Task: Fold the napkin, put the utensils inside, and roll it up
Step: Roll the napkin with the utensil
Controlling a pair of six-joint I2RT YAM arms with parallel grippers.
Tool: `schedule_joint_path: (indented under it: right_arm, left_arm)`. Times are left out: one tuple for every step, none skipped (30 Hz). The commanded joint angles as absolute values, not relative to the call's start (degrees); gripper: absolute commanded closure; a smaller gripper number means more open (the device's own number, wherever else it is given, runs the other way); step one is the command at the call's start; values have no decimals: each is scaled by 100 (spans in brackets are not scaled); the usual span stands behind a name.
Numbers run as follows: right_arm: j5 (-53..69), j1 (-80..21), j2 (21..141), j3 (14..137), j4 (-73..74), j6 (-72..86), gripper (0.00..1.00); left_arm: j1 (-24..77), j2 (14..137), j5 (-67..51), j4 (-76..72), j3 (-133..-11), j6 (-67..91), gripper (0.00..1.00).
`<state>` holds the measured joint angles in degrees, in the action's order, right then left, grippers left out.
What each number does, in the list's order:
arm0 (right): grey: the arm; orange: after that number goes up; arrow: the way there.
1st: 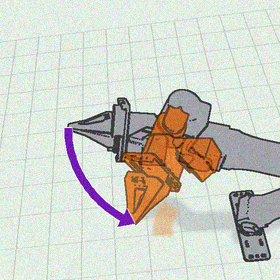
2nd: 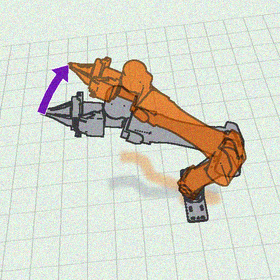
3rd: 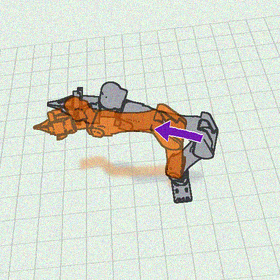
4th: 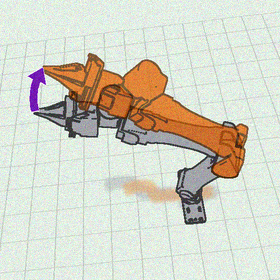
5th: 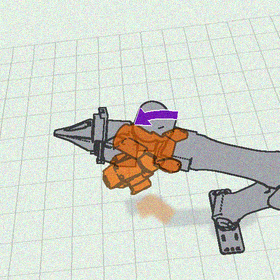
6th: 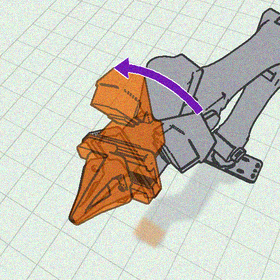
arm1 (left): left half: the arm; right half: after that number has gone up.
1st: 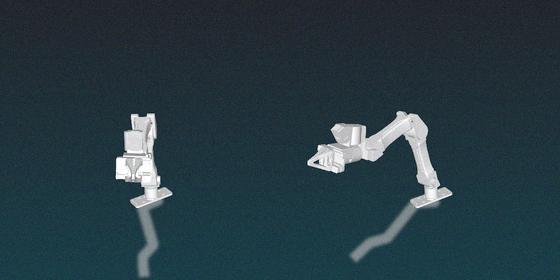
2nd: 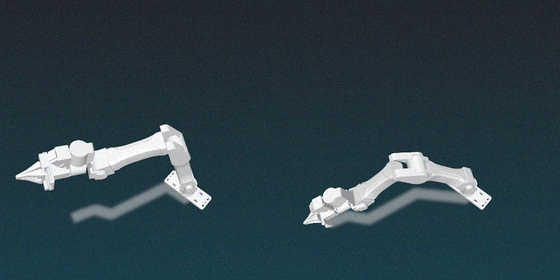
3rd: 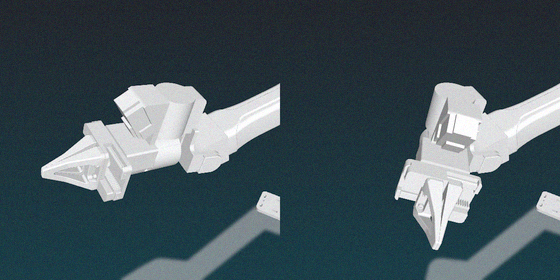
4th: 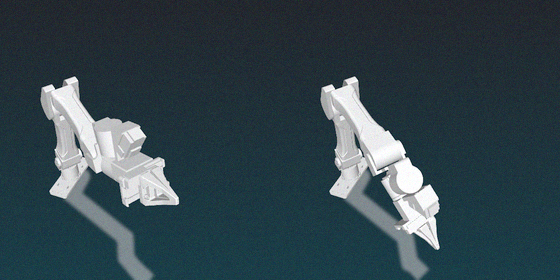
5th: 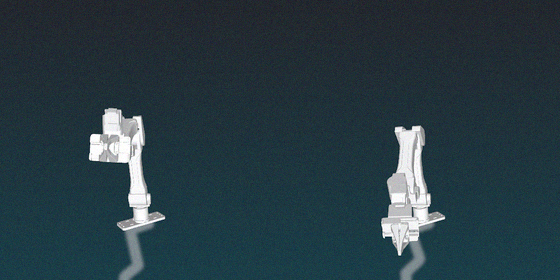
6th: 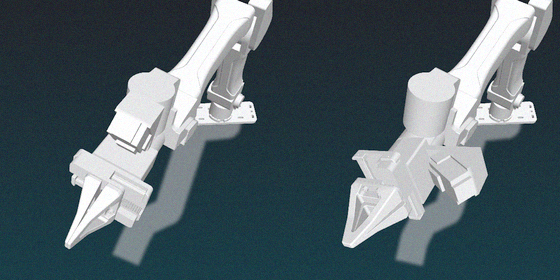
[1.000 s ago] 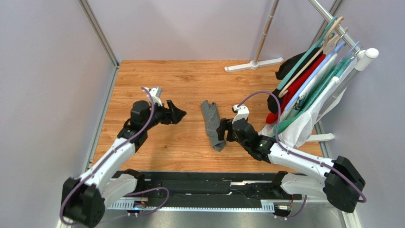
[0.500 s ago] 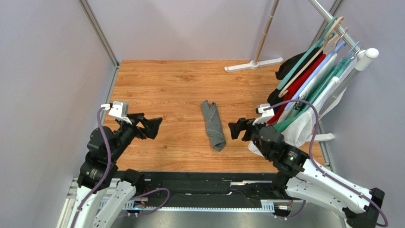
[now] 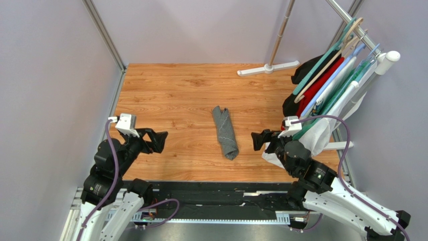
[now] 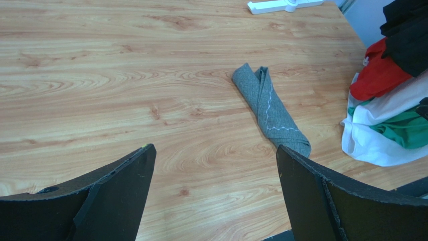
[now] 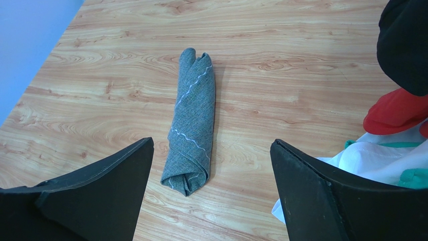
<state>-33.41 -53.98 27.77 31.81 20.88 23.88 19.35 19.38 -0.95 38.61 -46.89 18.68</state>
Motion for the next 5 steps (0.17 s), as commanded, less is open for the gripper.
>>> schedule_joint_path:
  right_arm:
    - [-3568,-5414,2672,3182,2188,2338,9]
    - [-3568,-5414,2681,3182,2188,2347,9]
    - [-3568,-5405,2681,3182,2180,2347,8]
    - [-3568,-5405,2672,3182,2180,2355,9]
    - [-3568,-5423,2672,3182,2188,2364,9]
  left_arm:
    - [1916,1899,-9,3867,-4685,1732,1]
    - [1916,1898,-9,3858,-4676,1731,1]
    - [1916,1898,-9,3867,-4676,1731,1]
    - [1916,1890,-9,3876,-4684,1740,1]
    - [1925,1890,-9,3876,-4685,1740,1]
